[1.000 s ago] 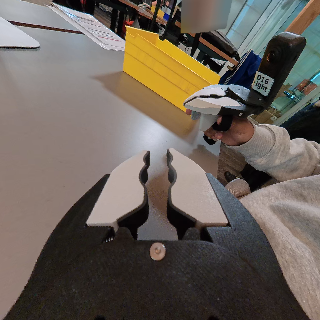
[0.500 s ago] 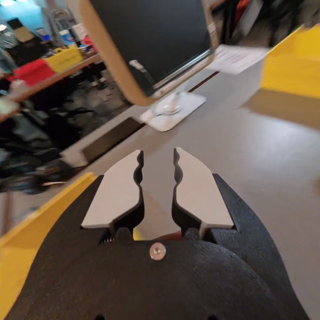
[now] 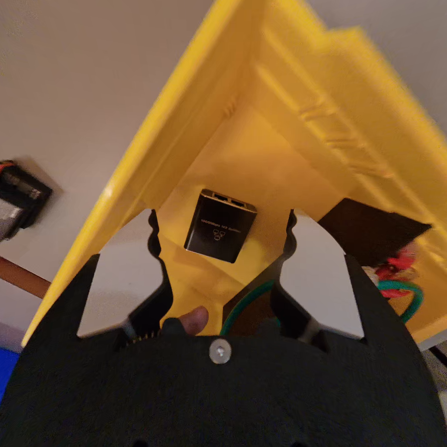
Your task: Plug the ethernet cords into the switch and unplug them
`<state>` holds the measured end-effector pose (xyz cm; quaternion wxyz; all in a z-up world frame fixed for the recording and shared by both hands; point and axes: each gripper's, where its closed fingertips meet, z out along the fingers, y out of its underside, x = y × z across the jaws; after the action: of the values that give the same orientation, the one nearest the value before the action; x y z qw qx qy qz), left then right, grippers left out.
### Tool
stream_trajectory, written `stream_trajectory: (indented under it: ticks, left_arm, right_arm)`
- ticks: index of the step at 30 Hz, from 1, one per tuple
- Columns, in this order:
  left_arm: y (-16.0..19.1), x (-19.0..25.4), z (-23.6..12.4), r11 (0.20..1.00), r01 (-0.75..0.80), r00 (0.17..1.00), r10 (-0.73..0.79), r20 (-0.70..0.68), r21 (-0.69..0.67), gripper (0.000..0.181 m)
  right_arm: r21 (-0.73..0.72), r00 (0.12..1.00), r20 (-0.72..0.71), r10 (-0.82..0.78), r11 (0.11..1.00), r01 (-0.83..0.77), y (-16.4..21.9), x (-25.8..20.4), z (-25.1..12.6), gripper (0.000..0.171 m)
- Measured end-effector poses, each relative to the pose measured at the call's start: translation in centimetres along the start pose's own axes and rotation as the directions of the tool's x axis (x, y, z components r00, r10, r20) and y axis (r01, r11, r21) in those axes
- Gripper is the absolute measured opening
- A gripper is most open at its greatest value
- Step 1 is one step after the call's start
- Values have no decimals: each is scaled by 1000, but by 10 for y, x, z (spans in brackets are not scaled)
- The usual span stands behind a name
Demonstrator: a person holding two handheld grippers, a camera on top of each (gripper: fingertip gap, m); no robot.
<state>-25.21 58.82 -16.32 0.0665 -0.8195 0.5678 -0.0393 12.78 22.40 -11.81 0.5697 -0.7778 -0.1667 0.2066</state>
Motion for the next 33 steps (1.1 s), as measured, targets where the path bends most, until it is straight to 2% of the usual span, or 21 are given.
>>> stream_trajectory:
  ticks: [1, 2, 5, 6, 8, 10, 14, 18, 21, 25, 29, 33]
  left_arm:
    - [5, -2, 9, 999, 1, 1000, -1, -2, -43, 100]
    - [10, -2, 16, 997, 4, 1000, -4, -6, -76, 98]
    - [26, -5, 30, 982, -30, 999, 33, 11, -188, 72]
    - [23, -5, 29, 984, -47, 998, 53, 27, -174, 64]
    - [12, -11, 14, 987, -102, 985, 118, 122, -125, 63]
    - [-7, -7, -19, 994, -113, 979, 111, 170, 2, 61]
    - [-49, 21, -122, 946, -212, 938, 126, 324, 245, 60]
    - [-94, 106, -214, 815, -375, 896, 195, 399, 443, 60]
    - [-120, 187, -243, 703, -464, 874, 263, 409, 539, 60]
    - [-141, 286, -224, 601, -525, 849, 323, 417, 603, 60]
    - [-152, 365, -159, 541, -570, 822, 367, 435, 619, 60]
    - [-165, 423, -90, 488, -596, 803, 381, 459, 638, 60]
  right_arm:
    - [2, 1000, 3, 19, 1000, -19, 0, 2, 0, 5]
    - [9, 999, 5, 38, 999, -39, -1, 4, -1, 5]
    - [48, 994, 13, 111, 993, -111, -5, 9, -5, 5]
    - [60, 990, 17, 139, 988, -139, -7, 10, -7, 5]
    - [88, 982, 20, 186, 978, -187, -10, 14, -13, 5]
    - [111, 977, 16, 212, 971, -212, -13, 17, -18, 5]
    - [129, 978, 27, 206, 970, -208, -17, 13, -24, 6]
    - [118, 984, 73, 164, 978, -172, -19, -5, -25, 6]
    - [117, 991, 92, 101, 987, -112, -21, -19, -28, 6]
    - [135, 994, 111, 21, 990, -36, -25, -35, -30, 8]
    - [131, 994, 105, -24, 991, 10, -24, -42, -26, 15]
    - [146, 994, 109, -14, 989, -2, -26, -49, -18, 35]
